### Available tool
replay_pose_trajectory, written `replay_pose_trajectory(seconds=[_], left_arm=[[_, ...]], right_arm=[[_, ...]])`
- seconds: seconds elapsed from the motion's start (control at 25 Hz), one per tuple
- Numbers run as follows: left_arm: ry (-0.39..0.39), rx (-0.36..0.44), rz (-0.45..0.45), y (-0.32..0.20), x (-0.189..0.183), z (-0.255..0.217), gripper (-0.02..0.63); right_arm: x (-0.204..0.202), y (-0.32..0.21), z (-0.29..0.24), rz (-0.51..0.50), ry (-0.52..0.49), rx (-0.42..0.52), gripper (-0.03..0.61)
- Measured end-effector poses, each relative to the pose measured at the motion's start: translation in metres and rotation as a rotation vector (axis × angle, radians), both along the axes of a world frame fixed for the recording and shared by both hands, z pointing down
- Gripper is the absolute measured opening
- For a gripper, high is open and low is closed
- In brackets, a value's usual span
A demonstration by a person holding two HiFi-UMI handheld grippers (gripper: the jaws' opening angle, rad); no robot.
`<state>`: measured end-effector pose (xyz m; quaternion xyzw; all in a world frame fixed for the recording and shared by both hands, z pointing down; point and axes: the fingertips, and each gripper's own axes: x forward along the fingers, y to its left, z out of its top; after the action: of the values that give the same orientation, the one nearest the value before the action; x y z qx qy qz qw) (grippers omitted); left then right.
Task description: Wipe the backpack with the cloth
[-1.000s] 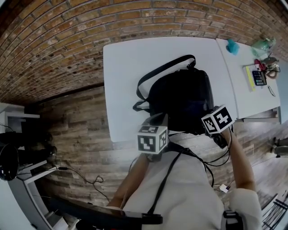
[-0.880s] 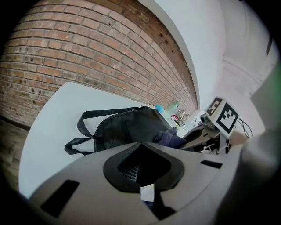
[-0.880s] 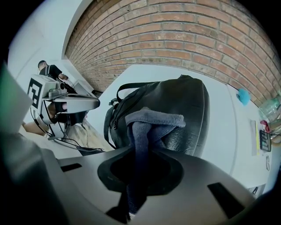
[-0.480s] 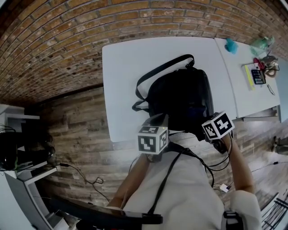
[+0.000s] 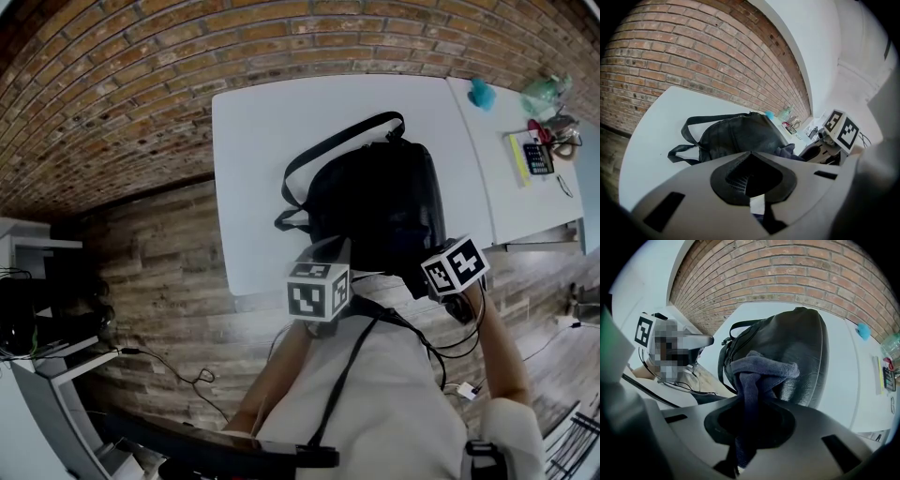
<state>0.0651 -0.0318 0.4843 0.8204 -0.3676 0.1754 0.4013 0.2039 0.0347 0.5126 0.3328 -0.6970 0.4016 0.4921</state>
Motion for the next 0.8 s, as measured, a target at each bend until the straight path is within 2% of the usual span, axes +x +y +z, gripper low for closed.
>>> replay_pose_trajectory(seconds=[0.24,0.44,0.52,0.8], left_arm=[[-0.005,0.001,-0.003,-0.001,-0.002,0.000,0.003],[-0.007,0.003,-0.003,-0.002,-0.001,-0.001,0.003],[-0.009,0.004,0.001,-0.002,0.000,-0.001,0.003],[-0.011,-0.001,-0.003,-0.004,0.000,-0.001,0.003]], right_arm=[[0.004,-0.025,-0.025,0.025,-0.019,0.098,0.038],[0.015,-0.088,-0.061,0.055,-0.001,0.308,0.038],[0.023,-0.114,-0.066,0.059,0.021,0.362,0.038],[0.040,-0.191,-0.068,0.137,0.013,0.393,0.038]])
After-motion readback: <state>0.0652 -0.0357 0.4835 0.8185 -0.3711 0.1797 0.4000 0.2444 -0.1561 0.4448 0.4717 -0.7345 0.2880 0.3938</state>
